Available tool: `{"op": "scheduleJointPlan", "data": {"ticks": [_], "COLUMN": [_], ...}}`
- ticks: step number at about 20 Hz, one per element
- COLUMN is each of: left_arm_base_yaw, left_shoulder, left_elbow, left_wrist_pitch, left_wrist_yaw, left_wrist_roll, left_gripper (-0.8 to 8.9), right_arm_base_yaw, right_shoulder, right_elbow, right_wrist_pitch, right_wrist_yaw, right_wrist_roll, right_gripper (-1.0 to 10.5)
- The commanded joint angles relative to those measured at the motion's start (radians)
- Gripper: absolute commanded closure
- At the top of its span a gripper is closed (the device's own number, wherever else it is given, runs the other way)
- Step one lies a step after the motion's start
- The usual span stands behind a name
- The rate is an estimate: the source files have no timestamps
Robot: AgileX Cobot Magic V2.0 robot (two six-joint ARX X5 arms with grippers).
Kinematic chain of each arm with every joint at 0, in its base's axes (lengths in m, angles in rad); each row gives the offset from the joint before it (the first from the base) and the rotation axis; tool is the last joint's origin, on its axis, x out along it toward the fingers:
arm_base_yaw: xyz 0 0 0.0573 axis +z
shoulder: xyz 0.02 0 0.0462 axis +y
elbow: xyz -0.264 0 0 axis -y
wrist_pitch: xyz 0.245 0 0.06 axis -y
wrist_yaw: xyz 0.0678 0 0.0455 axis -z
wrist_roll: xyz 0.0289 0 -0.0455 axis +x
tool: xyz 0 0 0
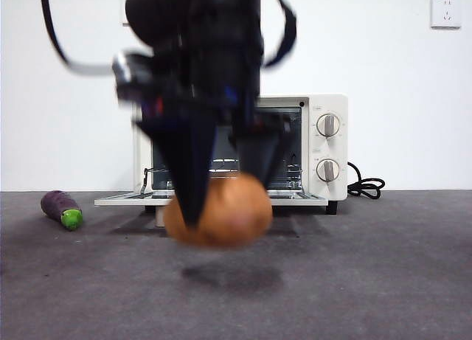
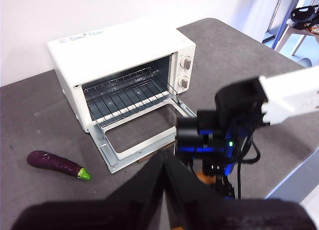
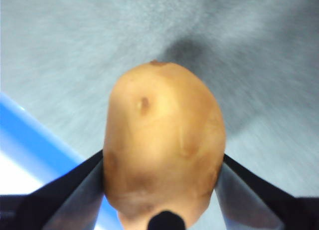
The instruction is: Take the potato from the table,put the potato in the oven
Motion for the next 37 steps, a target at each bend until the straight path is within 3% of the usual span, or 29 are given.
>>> {"op": "scheduleJointPlan", "data": {"ticks": [1,5,9,14,23,32,37], "left_arm_base_yaw": [-0.003,-0.003,-0.003,-0.003,-0.003,-0.003,-0.003], "left_shoulder": [-0.009,-0.016,-0.018,-0.018,-0.012,0.009,0.016], "left_elbow": [-0.005,-0.005,-0.005,-0.005,-0.005,-0.005,-0.005], "left_wrist_pitch": [0.005,0.005,0.005,0.005,0.005,0.005,0.005], "left_wrist_yaw": [-0.002,-0.002,-0.002,-0.003,-0.003,-0.003,-0.002], "left_wrist_roll": [-0.004,-0.004,-0.003,-0.003,-0.002,0.008,0.012], "left_gripper": [8.19,8.19,8.19,8.19,8.19,8.19,8.19], "right_arm_base_yaw": [0.000,-0.013,-0.050,-0.124,-0.275,-0.315,-0.335], "right_shoulder": [0.013,0.013,0.013,0.015,0.115,0.215,0.249], "right_elbow": [0.126,0.291,0.303,0.301,0.301,0.301,0.301], "right_wrist_pitch": [-0.060,0.073,0.320,0.494,0.529,0.655,0.729], "right_wrist_yaw": [0.000,0.071,0.113,0.124,0.093,0.094,0.148], "right_wrist_roll": [0.014,-0.007,-0.019,-0.018,0.000,0.011,0.032], "right_gripper": [9.1,9.1,9.1,9.1,9.1,9.1,9.1]}}
